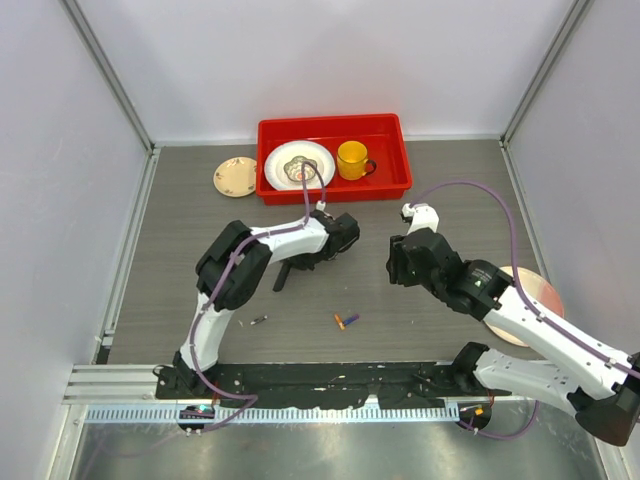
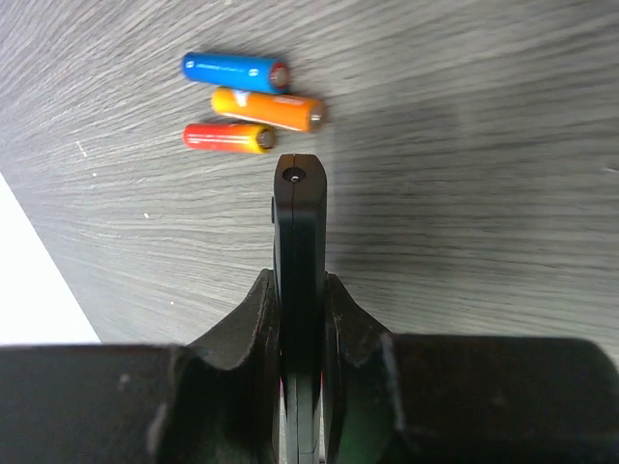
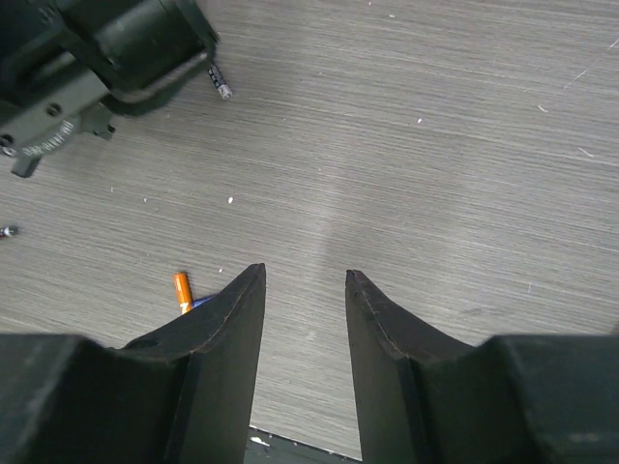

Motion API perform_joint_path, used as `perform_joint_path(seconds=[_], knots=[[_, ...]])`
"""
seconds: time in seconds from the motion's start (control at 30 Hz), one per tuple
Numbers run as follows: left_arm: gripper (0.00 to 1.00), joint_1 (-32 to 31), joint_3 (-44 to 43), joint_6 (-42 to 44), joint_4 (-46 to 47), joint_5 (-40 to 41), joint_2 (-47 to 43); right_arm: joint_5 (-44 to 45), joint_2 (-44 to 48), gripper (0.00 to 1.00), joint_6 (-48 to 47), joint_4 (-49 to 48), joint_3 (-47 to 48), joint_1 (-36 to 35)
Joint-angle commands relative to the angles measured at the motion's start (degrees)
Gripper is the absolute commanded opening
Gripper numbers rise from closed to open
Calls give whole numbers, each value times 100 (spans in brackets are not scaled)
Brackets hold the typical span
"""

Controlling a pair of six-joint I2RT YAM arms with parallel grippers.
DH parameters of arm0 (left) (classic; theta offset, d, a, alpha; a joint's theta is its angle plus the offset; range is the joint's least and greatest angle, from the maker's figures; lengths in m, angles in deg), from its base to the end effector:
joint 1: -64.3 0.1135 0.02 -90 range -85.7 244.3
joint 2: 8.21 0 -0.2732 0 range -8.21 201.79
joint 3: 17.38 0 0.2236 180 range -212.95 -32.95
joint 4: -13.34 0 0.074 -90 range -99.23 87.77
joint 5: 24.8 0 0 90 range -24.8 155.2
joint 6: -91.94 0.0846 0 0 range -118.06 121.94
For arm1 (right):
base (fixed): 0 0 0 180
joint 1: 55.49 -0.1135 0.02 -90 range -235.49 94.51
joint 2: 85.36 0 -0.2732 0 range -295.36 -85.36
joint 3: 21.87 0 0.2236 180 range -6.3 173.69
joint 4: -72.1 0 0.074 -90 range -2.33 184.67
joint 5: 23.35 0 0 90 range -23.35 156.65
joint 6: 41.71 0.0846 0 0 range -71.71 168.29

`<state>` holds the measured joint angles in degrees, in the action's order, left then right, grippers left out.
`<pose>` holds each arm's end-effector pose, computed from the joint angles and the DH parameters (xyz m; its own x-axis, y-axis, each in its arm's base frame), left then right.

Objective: Load the batteries into the remote control

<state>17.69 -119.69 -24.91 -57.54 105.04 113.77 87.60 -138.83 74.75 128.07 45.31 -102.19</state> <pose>0.2962 -0.2345 0.1310 -0.8668 0.4121 -0.2808 0.1913 0.7948 0.5759 0.1508 0.1160 0.2831 -0.6349 -0.0670 -0.7697 -0.2405 0.9639 0.1145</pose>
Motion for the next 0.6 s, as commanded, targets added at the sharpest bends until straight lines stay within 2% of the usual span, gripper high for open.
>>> perform_joint_path(seconds=[0.0,0.03,0.17,0.3,0.4,0.57], knots=[[7,-225,-221,40,-59,174,160,251,337,45,-79,-59,24,-6],[14,-252,-203,31,28,156,186,269,364,46,-88,2,24,-6],[25,-313,-45,-22,213,25,169,427,531,47,-97,196,42,-6],[41,-366,25,-57,345,-46,90,541,671,48,-36,415,129,-6],[48,-436,34,-75,398,-55,-15,533,733,48,8,451,156,-6],[54,-603,-53,-136,284,-20,-340,629,794,49,61,548,226,-6]])
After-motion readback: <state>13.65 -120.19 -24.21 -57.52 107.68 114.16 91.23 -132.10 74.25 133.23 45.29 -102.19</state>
